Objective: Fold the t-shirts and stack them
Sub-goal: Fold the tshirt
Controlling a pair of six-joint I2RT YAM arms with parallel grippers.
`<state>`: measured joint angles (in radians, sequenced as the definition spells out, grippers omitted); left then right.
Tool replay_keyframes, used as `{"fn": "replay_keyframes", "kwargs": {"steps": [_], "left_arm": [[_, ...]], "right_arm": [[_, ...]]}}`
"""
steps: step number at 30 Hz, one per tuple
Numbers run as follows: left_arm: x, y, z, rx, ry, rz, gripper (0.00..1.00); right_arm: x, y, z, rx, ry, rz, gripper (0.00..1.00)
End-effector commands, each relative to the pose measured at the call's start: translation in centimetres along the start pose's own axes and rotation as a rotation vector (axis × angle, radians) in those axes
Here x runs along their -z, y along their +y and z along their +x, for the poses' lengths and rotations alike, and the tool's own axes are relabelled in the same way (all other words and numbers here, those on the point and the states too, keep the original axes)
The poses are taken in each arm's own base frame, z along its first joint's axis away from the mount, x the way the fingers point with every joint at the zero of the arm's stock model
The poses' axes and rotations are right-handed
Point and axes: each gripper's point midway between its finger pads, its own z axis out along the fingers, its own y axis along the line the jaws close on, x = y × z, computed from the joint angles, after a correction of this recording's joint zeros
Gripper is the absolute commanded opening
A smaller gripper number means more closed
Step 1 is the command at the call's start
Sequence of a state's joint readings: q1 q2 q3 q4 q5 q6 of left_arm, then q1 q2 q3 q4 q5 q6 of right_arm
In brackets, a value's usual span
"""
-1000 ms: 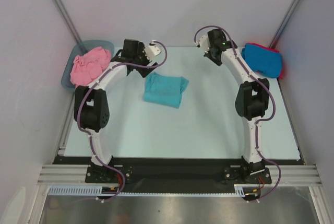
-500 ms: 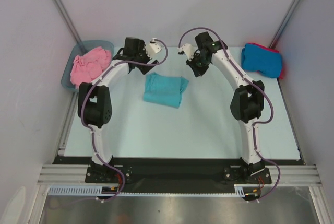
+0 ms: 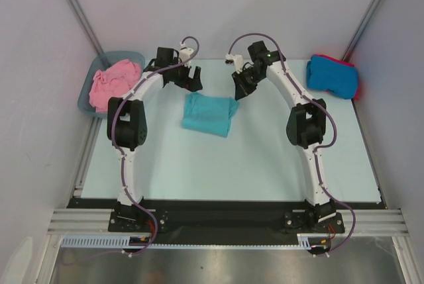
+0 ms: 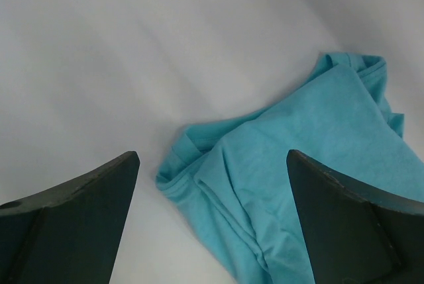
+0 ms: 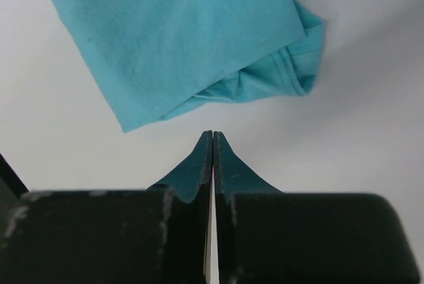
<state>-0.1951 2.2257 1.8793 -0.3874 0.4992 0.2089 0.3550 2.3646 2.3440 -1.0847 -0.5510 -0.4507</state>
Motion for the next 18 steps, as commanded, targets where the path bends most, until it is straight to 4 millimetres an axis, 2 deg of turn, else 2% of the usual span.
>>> {"fn": "replay_keyframes", "kwargs": {"steps": [1,5,6,10,11,12,13,14,15,18], "left_arm": [[-0.1,-0.9,0.5,0.078,0.003,0.058,1.00],[-0.4,-1.5,1.0,0.103,0.013,0.104,1.00],[-0.4,-1.7,0.9,0.110,0.009,0.121,1.00],[-0.3,-3.7,0.0,0.173,-0.013,0.231,1.00],[-0.1,-4.7,-0.2,0.176,-0.021,0.287,0.93],[-0.1,-5.1,-0.1,0.182,-0.022,0.304,0.49],[-0.1,-5.1,-0.1,0.193,-0.026,0.302,0.24],[-0.1,-5.1,-0.4,0.205,-0.032,0.285,0.07],[-0.2,-4.8,-0.2,0.232,-0.022,0.260,0.00],[0.0,-4.5,-0.3,0.236,-0.018,0.234,0.00]], "right_arm": [[-0.7,0.5,-0.9,-0.067,-0.048,-0.084,0.00],[-2.5,-0.5,-1.1,-0.080,-0.059,-0.093,0.00],[-2.3,-0.7,-1.9,-0.066,-0.083,-0.086,0.00],[-3.5,0.2,-2.6,-0.049,-0.090,-0.102,0.00],[-3.7,0.2,-2.7,-0.051,-0.092,-0.104,0.00],[-4.1,0.4,-2.6,-0.049,-0.089,-0.108,0.00],[-4.4,0.5,-2.7,-0.048,-0.089,-0.113,0.00],[-4.5,0.6,-2.8,-0.047,-0.090,-0.114,0.00],[-4.6,0.8,-2.8,-0.048,-0.090,-0.119,0.00],[-4.8,0.7,-3.1,-0.041,-0.098,-0.113,0.00]]}}
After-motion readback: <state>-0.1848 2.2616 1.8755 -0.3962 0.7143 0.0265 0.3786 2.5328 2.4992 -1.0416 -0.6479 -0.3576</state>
